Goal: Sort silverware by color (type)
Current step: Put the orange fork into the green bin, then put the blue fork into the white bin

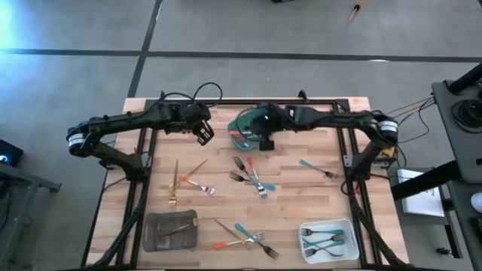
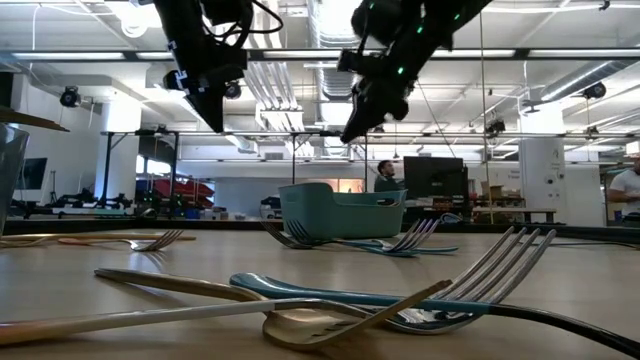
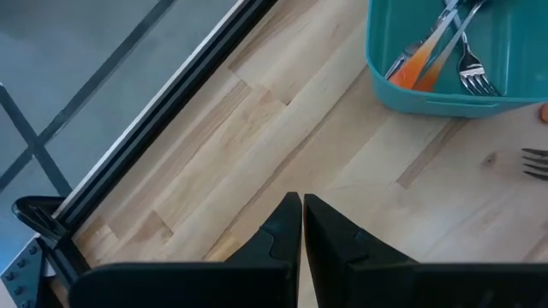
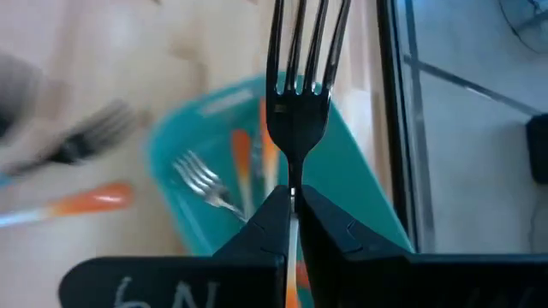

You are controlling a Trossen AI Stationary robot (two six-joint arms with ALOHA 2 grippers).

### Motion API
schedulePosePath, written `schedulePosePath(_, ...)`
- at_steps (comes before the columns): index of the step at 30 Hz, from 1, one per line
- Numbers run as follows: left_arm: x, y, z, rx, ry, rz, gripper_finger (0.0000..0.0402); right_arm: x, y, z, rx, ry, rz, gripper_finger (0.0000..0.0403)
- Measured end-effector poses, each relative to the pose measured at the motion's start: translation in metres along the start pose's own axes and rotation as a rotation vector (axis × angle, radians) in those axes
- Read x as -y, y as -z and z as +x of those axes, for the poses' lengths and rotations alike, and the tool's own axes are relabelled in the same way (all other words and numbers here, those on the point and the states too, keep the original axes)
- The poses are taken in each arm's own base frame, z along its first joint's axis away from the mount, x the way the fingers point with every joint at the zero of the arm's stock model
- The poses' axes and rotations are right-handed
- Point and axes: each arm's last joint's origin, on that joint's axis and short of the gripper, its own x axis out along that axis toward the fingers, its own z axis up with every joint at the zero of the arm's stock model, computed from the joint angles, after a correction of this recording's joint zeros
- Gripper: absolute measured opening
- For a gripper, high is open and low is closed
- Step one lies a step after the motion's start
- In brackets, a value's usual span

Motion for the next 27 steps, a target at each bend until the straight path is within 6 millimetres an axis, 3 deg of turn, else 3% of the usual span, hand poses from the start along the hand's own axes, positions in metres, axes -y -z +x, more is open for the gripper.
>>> schedulePosePath(4, 0.0, 0.001, 0.0, -0.006, 0.0, -0.021, 0.0, 0.016, 0.008, 0.024, -0.061, -0.019, -0.037, 0.0009)
schedulePosePath(11, -0.001, 0.005, 0.0, -0.045, -0.011, -0.056, 0.0, 0.02, 0.012, 0.053, -0.149, -0.074, -0.062, 0.0019)
schedulePosePath(19, -0.002, 0.005, 0.0, -0.051, -0.015, -0.069, 0.0, 0.025, 0.005, 0.038, -0.231, -0.106, 0.019, 0.0073)
schedulePosePath(23, -0.002, 0.005, 0.0, -0.051, -0.015, -0.069, 0.0, 0.025, 0.006, 0.017, -0.28, -0.104, 0.2, 0.0087)
schedulePosePath(27, -0.002, 0.005, 0.0, -0.051, -0.016, -0.067, 0.0, 0.017, 0.02, -0.004, -0.484, -0.138, 0.459, 0.009)
